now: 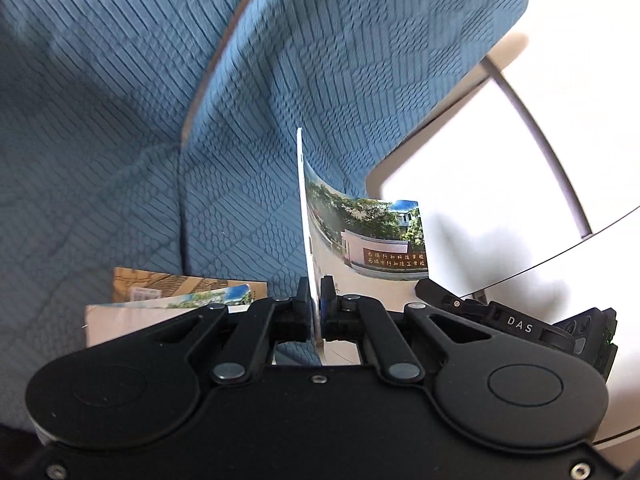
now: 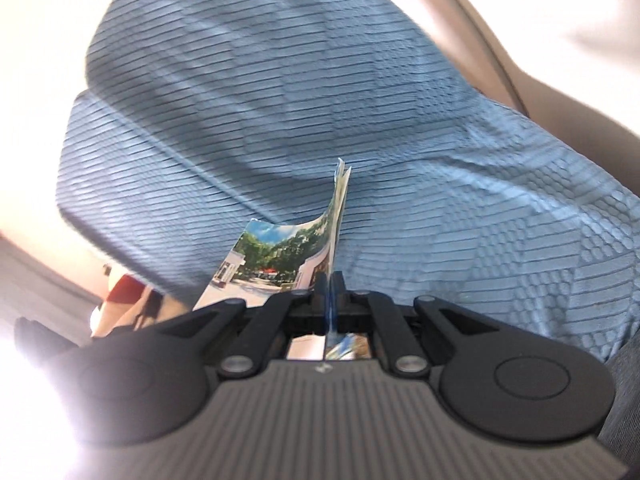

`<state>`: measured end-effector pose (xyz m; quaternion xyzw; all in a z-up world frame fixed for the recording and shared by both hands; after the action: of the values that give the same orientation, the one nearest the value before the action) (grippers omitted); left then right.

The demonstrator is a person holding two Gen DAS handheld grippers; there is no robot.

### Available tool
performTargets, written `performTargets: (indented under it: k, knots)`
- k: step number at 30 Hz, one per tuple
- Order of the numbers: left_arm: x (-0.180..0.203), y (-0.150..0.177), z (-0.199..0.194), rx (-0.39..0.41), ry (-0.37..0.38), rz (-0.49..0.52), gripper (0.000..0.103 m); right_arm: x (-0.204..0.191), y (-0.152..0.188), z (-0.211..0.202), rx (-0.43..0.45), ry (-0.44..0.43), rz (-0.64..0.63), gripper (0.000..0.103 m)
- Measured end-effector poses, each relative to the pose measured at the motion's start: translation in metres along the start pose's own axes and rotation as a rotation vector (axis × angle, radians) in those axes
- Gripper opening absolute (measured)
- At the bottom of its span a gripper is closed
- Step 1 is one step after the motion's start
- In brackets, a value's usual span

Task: Organize objects
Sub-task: 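Carry the photo card with both grippers over the book stack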

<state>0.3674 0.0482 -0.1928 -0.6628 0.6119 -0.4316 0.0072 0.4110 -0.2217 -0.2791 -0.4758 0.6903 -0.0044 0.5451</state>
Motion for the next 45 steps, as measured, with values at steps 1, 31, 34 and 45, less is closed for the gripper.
performTargets:
  k: [1,31,34,45]
  knots:
    - [0.000,0.001,-0.010,0.010,-0.003,-0.004,0.003,-0.008,0.001,-0.003,-0.003,-0.011,-0.011,0.003]
    - [-0.098,0.112,-0.033,-0.013,-0.196,-0.099,0.006,-0.035,0.101,0.034,-0.257,0.029,-0.206,0.003]
    - [-0.101,0.120,-0.028,-0.026,-0.199,-0.102,0.006,-0.033,0.106,0.036,-0.273,0.043,-0.219,0.003]
    - [-0.108,0.135,-0.024,-0.066,-0.258,-0.122,0.016,-0.019,0.124,0.044,-0.305,0.142,-0.330,0.009]
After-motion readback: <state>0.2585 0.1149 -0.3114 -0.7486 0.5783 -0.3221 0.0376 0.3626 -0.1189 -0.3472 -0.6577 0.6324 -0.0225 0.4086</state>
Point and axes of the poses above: each gripper's, at about its wrist camera, not at the fingertips, and z roughly the way its jaws point, x to its right, y to its underside, the point moved 6 cm from there along z, roughly the way its jaws point, and after that the axes turned 9 degrees about x, right-handed, at the moved point
